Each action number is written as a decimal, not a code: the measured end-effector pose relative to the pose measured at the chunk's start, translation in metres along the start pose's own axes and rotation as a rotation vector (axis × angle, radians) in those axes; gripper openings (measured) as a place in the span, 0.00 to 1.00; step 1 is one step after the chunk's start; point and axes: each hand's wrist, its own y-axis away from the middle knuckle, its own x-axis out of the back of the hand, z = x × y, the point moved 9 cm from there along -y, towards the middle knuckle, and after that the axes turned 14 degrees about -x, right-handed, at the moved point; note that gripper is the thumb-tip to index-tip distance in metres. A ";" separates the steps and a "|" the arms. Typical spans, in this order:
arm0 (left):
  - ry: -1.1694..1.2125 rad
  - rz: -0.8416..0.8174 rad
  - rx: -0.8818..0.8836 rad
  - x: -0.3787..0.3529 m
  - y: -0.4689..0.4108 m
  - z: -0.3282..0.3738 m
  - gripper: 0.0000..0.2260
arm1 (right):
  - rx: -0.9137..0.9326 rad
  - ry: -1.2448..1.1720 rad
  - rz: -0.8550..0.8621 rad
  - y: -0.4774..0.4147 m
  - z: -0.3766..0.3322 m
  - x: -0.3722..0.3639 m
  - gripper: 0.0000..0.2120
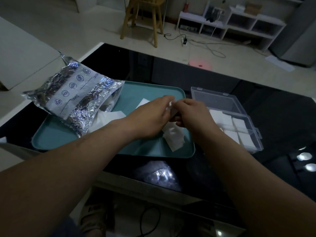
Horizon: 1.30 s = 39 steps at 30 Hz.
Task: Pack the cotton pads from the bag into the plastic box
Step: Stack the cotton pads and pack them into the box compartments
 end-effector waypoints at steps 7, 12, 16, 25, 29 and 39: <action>0.011 0.043 0.076 0.001 -0.003 -0.011 0.27 | -0.038 -0.030 -0.035 -0.006 0.007 -0.001 0.10; 0.327 0.164 0.266 0.008 -0.001 -0.028 0.22 | -0.024 -0.003 0.005 -0.011 0.007 0.007 0.10; 0.426 0.306 0.351 0.019 0.005 -0.042 0.09 | -0.009 0.036 0.037 -0.012 0.007 0.010 0.09; 0.572 0.412 0.486 0.033 0.014 -0.051 0.03 | 0.006 -0.043 0.115 -0.012 -0.005 0.040 0.06; 0.772 0.400 0.496 0.026 0.013 -0.043 0.05 | 0.063 -0.083 -0.015 -0.006 -0.019 0.039 0.07; 1.051 0.228 0.408 0.003 0.006 -0.017 0.12 | 0.115 0.032 -0.009 -0.007 -0.019 0.021 0.06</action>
